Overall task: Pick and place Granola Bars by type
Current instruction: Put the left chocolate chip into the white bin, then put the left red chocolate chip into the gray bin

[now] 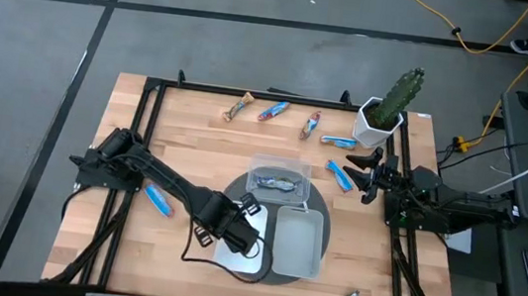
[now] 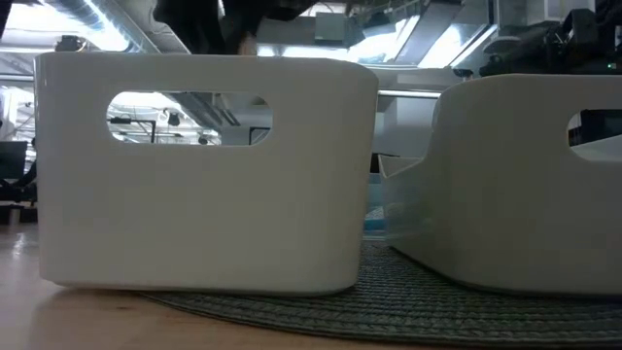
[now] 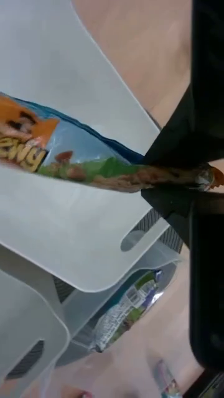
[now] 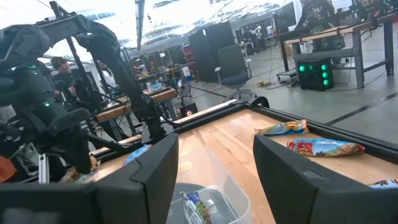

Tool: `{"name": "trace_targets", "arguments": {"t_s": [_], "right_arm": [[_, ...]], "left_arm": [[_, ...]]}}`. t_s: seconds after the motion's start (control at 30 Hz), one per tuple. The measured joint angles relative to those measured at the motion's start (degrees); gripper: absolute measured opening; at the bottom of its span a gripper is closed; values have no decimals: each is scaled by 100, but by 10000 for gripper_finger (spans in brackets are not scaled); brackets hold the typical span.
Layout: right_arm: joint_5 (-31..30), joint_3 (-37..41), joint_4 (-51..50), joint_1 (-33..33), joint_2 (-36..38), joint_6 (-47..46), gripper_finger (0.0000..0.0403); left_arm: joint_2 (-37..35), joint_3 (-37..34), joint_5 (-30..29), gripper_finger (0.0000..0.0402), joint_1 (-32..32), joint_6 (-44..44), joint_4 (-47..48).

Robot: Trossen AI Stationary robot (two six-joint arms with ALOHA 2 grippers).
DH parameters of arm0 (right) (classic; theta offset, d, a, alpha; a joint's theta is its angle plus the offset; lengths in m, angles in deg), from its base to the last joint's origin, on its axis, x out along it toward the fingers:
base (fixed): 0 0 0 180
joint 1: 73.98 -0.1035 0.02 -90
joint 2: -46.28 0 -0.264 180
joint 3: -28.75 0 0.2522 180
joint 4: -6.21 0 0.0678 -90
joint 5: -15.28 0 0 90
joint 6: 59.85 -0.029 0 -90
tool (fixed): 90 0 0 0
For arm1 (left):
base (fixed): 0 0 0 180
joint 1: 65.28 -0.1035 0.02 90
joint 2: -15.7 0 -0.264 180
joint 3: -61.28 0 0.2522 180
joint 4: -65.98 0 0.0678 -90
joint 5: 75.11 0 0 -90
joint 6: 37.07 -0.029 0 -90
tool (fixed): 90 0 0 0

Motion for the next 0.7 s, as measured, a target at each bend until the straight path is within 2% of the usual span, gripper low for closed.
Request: {"name": "trace_targets", "arguments": {"t_s": [0.23, 0.43, 0.57, 0.7], "right_arm": [[1, 0, 0, 0, 0, 0, 210], [0, 0, -2, 0, 0, 0, 210], [0, 0, -4, 1, 0, 1, 210], [0, 0, -4, 1, -2, 0, 210]], "left_arm": [[-11, 35, -234, 136, 4, 286, 94], [-39, 592, -347, 168, 126, 1381, 1341], [-43, 722, 262, 170, 148, 2717, 2054], [-46, 458, 1033, 171, 207, 4350, 2324]]}}
